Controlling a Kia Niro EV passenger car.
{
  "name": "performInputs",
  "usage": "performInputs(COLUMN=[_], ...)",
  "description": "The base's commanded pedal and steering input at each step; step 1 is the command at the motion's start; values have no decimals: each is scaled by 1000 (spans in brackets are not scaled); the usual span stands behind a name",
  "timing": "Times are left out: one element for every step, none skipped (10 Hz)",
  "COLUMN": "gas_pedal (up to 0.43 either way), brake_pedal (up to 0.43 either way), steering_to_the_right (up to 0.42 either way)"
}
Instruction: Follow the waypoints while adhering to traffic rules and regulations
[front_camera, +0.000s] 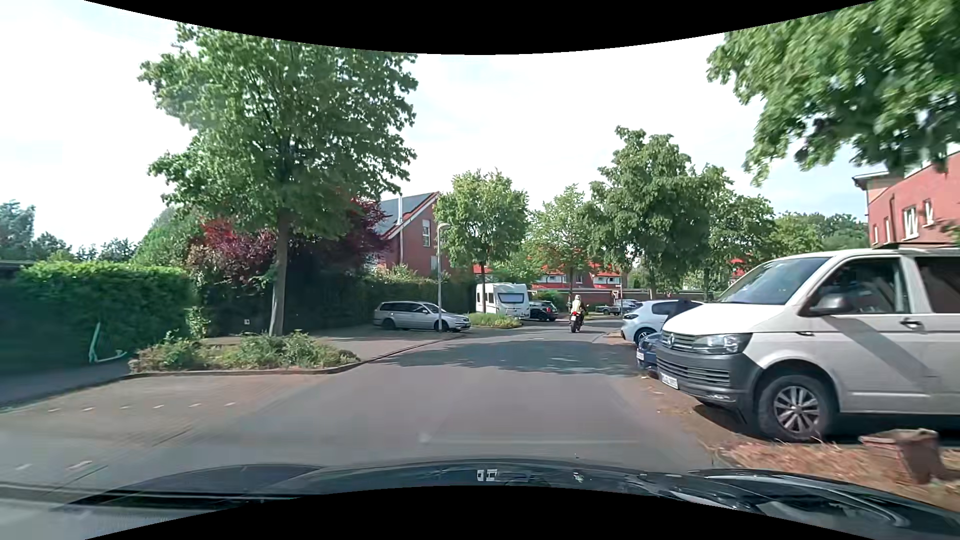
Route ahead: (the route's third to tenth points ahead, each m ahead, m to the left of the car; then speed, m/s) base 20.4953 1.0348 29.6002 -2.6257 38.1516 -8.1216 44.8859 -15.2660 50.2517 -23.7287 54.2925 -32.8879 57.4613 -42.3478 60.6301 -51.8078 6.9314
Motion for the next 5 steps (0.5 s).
performInputs(gas_pedal=[138, 138, 138, 138, 138], brake_pedal=[0, 0, 0, 0, 0], steering_to_the_right=[31, 39, 49, 60, 67])
